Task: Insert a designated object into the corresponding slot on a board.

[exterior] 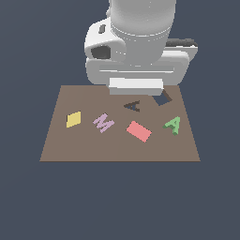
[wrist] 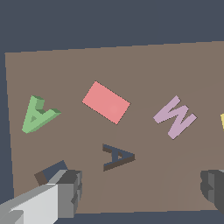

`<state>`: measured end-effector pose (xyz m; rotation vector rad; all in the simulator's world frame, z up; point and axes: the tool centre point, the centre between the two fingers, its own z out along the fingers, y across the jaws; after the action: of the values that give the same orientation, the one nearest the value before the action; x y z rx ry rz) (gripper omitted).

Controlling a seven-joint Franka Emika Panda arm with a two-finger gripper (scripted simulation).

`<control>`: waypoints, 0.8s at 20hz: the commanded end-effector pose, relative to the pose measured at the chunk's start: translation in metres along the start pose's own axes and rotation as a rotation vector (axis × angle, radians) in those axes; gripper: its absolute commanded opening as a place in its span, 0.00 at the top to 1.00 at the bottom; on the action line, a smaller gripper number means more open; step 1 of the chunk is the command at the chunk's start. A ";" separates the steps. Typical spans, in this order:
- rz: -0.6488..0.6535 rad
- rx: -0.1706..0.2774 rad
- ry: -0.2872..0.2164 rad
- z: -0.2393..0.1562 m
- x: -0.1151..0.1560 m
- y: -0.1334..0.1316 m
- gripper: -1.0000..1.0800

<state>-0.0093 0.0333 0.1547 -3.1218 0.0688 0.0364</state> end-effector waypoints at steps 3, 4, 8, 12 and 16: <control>0.057 -0.001 0.002 0.010 -0.002 -0.014 0.04; 0.073 -0.001 0.003 0.012 -0.002 -0.018 0.04; 0.146 -0.002 0.007 0.025 -0.002 -0.036 0.04; 0.235 -0.004 0.011 0.040 -0.001 -0.058 0.04; 0.333 -0.005 0.015 0.056 0.004 -0.082 0.04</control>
<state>-0.0050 0.1067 0.1061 -3.0863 0.5290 0.0196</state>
